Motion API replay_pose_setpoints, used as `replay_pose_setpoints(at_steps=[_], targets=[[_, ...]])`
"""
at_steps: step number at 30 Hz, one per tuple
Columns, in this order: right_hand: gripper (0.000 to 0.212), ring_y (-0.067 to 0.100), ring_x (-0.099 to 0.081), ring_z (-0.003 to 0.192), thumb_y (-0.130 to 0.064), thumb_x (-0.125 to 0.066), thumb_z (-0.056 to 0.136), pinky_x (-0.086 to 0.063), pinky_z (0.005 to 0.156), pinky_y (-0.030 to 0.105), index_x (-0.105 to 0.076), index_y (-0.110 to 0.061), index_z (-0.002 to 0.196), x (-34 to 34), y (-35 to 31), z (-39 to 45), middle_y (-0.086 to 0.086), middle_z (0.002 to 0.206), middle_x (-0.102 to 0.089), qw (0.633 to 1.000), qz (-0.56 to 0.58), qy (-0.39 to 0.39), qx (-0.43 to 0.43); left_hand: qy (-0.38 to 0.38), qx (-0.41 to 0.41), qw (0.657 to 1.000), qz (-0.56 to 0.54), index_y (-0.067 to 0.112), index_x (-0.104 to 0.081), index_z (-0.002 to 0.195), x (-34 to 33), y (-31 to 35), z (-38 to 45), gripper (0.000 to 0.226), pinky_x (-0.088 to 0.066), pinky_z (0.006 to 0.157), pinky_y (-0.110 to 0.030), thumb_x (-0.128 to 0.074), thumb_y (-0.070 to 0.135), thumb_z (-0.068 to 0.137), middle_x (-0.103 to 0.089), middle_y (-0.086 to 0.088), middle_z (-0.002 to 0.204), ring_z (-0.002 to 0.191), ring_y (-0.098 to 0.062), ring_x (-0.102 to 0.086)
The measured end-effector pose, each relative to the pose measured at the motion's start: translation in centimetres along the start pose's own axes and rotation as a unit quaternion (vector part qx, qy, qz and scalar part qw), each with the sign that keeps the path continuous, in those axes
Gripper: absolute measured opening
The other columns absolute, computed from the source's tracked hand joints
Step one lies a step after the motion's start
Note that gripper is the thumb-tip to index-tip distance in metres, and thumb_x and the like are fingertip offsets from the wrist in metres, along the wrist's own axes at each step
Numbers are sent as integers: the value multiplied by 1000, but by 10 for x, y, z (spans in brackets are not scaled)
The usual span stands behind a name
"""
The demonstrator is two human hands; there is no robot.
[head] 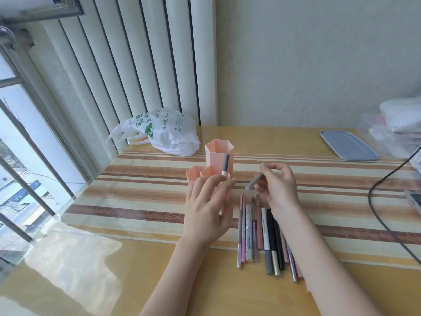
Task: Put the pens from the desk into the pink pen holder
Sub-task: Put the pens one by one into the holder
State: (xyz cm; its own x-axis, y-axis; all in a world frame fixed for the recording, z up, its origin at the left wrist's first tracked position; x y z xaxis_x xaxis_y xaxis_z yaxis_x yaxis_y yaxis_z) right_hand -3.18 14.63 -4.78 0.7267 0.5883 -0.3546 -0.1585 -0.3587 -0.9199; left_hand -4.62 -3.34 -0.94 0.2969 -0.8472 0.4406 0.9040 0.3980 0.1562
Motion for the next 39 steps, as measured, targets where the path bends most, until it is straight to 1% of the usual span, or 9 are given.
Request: replay_pose_setpoints(at_steps=[5, 11, 15, 19, 23, 25, 28, 33, 39], targets=[[13, 10, -61, 41, -12, -65, 89, -50, 43, 18, -54, -7, 84, -10, 4, -5, 3, 54, -61, 999, 24, -24, -25, -23, -35, 999, 12, 6, -64, 83, -6, 14, 2, 13, -44, 62, -33, -67, 19, 84, -61, -4, 72, 64, -24, -51], [14, 13, -56, 37, -16, -64, 88, -45, 38, 20, -57, -9, 78, -16, 8, -6, 2, 50, -62, 992, -116, -45, -1, -48, 70, 995, -51, 5, -54, 86, -10, 9, 3, 34, -41, 65, -31, -45, 36, 97, -57, -6, 72, 67, -23, -51], [12, 17, -51, 48, -18, -58, 82, -38, 47, 25, -57, -16, 70, -24, 9, -11, 4, 59, -60, 953, -287, -79, 54, -44, 167, 976, -131, 12, -54, 91, -11, 1, -1, 23, -39, 68, -29, -39, 28, 97, -61, 0, 79, 73, -16, -50], [31, 24, -49, 53, -28, -54, 88, -36, 56, 30, -63, -9, 66, -34, -5, -22, 9, 57, -59, 886, -412, -98, 187, 1, 218, 965, -146, 11, -55, 84, -7, -4, -2, 29, -41, 61, -31, -38, 30, 97, -64, 0, 72, 63, -23, -56], [27, 22, -61, 77, -42, -58, 91, -45, 72, 29, -75, -26, 79, -47, -37, -41, 7, 83, -72, 909, -248, -205, 263, 16, 228, 967, -115, 6, -53, 75, -6, -8, -2, 41, -44, 48, -40, -38, 37, 97, -58, -4, 57, 50, -27, -54], [24, 25, -57, 82, -49, -64, 83, -45, 76, 26, -77, -31, 89, -60, -42, -52, 7, 88, -64, 885, -237, -312, 251, 14, 212, 974, -79, 6, -52, 74, -5, -8, -1, 41, -37, 41, -34, -39, 37, 96, -53, -5, 50, 42, -27, -49], [7, 24, -51, 73, -30, -75, 78, -44, 68, 19, -76, -32, 85, -72, -33, -63, -7, 86, -57, 849, -271, -384, 240, 7, 210, 976, -60, 0, -56, 71, -5, -10, -2, 37, -29, 38, -25, -45, 30, 89, -49, -9, 42, 33, -30, -45], [10, 7, -55, 76, -16, -74, 80, -49, 73, 22, -72, -25, 76, -73, -36, -60, -14, 82, -60, 854, -276, -354, 264, -6, 222, 974, -42, 3, -61, 80, -5, -11, -3, 38, -31, 37, -25, -45, 35, 89, -53, -4, 44, 34, -27, -48], [14, 8, -52, 63, -37, -75, 76, -48, 68, 21, -69, -33, 89, -60, -47, -49, -9, 86, -63, 859, -299, -299, 287, 9, 256, 964, -64, 5, -49, 73, -5, -11, -2, 41, -36, 39, -34, -37, 39, 92, -51, -5, 48, 40, -29, -47]])
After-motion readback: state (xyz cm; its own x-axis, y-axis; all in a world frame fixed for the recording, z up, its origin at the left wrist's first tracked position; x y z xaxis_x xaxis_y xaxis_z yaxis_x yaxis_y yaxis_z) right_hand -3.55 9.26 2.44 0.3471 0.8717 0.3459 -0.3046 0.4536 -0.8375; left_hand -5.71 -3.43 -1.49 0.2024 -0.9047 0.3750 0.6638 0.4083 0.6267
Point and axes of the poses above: each hand's wrist, its own z-axis towards the middle knuckle, its own x-axis out of the back of the hand, y = z × x, the point moved 6 cm from there along z, towards the middle knuckle
